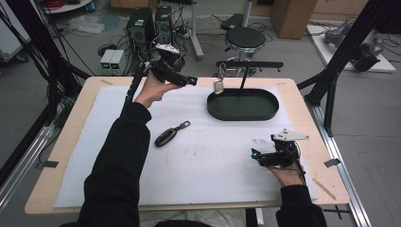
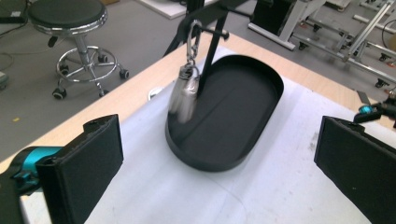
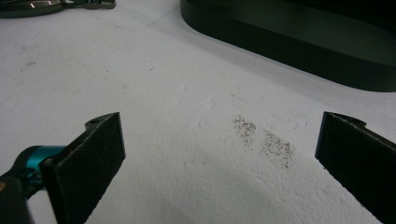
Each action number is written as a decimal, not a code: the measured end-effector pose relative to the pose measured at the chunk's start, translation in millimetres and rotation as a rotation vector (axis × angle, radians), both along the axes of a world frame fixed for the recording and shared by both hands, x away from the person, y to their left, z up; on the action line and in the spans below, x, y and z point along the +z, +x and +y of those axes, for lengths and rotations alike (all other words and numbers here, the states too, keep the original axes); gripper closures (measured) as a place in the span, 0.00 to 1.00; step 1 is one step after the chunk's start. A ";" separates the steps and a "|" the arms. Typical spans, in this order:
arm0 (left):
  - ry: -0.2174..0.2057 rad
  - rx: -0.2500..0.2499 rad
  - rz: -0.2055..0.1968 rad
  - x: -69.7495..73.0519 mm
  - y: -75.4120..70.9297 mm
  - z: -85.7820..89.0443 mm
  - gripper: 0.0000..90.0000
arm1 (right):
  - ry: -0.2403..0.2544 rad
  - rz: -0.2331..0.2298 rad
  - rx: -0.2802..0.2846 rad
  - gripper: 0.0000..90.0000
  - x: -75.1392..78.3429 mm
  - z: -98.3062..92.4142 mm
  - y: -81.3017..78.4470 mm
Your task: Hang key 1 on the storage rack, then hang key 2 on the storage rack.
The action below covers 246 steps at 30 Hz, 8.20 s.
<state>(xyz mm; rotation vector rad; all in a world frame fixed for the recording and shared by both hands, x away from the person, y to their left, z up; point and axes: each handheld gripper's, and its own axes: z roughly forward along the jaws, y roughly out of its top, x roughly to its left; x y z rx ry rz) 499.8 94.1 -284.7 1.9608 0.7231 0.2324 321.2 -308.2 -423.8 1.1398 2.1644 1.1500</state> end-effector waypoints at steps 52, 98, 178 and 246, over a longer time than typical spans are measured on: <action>0.308 -0.019 0.165 -111.9 -45.1 21.3 0.02 | -0.012 0.011 0.009 0.01 -1.2 3.0 0.5; 0.492 -0.046 0.181 -138.2 -43.6 -0.3 0.60 | -0.026 0.021 0.014 0.01 -3.5 3.9 1.2; 0.381 -0.106 -0.134 2.9 -38.4 -39.5 0.93 | -0.036 0.019 0.022 0.01 -3.5 6.1 2.4; 0.358 -0.107 -0.213 33.1 19.0 -166.3 0.93 | -0.026 0.016 0.022 0.01 -2.4 3.2 2.3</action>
